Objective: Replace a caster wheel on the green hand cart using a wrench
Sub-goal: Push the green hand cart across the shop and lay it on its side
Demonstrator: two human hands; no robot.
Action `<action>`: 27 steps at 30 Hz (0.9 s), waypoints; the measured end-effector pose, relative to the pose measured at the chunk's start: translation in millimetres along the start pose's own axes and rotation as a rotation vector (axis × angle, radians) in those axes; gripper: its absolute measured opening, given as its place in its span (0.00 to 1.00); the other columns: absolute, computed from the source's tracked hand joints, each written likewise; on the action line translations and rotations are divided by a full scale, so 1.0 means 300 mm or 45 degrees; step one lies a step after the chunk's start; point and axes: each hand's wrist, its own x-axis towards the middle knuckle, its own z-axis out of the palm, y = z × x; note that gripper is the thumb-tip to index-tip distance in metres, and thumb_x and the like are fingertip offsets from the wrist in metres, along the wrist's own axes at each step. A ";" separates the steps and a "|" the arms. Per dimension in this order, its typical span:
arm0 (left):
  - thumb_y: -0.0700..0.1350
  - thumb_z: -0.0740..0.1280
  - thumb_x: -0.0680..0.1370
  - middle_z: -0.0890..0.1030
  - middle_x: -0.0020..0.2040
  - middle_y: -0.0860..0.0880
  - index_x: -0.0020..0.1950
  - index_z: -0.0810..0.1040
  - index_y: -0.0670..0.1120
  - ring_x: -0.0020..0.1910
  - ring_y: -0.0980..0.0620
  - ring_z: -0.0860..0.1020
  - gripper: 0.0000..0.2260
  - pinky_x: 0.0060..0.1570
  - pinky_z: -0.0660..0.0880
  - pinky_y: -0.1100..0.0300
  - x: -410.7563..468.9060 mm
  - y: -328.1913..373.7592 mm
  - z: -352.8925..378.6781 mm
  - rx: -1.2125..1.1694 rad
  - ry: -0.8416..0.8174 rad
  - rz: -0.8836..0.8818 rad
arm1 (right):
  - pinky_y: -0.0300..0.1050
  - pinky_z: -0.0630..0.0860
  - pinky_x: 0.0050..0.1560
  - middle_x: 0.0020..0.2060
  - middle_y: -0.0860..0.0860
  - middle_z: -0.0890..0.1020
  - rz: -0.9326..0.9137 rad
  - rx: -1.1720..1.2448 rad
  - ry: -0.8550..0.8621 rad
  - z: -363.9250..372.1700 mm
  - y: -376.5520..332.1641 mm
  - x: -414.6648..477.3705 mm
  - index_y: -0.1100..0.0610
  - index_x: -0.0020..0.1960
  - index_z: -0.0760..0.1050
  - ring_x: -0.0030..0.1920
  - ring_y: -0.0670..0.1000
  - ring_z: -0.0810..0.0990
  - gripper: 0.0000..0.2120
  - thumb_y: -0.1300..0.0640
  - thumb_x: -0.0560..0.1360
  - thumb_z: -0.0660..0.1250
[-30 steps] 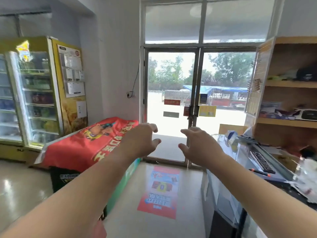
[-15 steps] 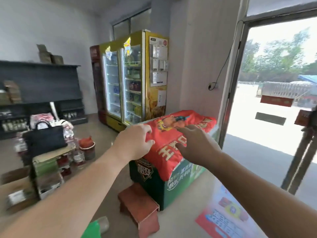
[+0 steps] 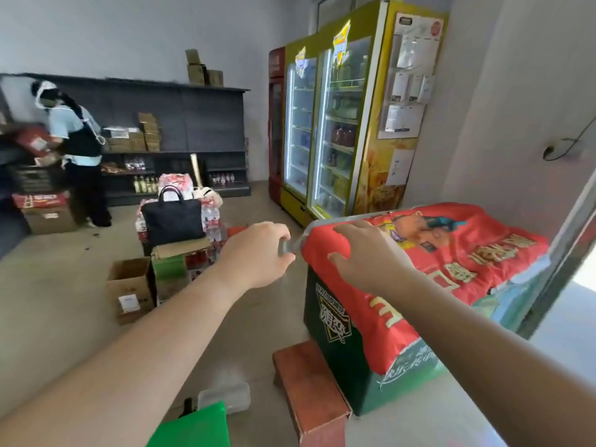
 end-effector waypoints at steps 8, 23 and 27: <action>0.54 0.71 0.81 0.82 0.63 0.52 0.66 0.79 0.53 0.55 0.52 0.79 0.15 0.46 0.74 0.58 0.180 -0.295 0.077 0.108 0.105 -0.425 | 0.57 0.77 0.62 0.64 0.53 0.77 -0.319 0.146 -0.182 0.315 -0.026 0.454 0.51 0.69 0.73 0.64 0.58 0.77 0.23 0.46 0.76 0.67; 0.55 0.72 0.80 0.80 0.68 0.51 0.70 0.78 0.51 0.67 0.48 0.78 0.20 0.65 0.76 0.51 0.013 -0.868 0.103 0.281 0.163 -1.254 | 0.57 0.78 0.58 0.62 0.54 0.76 -1.085 0.260 -0.462 0.846 -0.620 0.935 0.52 0.68 0.72 0.61 0.61 0.77 0.20 0.49 0.77 0.66; 0.54 0.72 0.79 0.81 0.67 0.49 0.70 0.78 0.50 0.67 0.46 0.78 0.20 0.64 0.76 0.51 0.002 -1.106 0.169 0.220 0.172 -1.366 | 0.57 0.76 0.60 0.64 0.54 0.75 -1.172 0.211 -0.542 1.001 -0.798 1.024 0.53 0.68 0.72 0.64 0.60 0.75 0.21 0.48 0.78 0.64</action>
